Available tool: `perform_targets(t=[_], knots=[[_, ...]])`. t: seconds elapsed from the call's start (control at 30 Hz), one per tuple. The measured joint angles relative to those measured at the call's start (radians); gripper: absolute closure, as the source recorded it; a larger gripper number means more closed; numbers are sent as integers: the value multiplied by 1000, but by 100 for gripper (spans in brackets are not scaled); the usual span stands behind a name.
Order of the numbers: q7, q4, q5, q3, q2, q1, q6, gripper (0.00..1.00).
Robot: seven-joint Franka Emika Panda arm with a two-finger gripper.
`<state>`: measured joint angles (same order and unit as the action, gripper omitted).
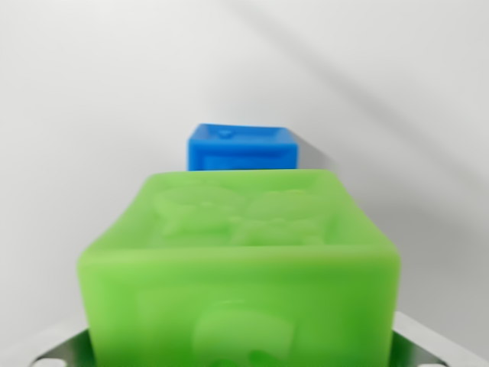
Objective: Stack cube
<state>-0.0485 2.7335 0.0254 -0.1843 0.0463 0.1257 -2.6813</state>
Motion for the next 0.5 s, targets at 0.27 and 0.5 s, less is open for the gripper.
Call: perform_targets(t=[0.27, 0.5], knots=[[-20, 1, -27, 1, -63, -3, -63, 100], [-40, 1, -55, 6, -115, -4, -114, 100]])
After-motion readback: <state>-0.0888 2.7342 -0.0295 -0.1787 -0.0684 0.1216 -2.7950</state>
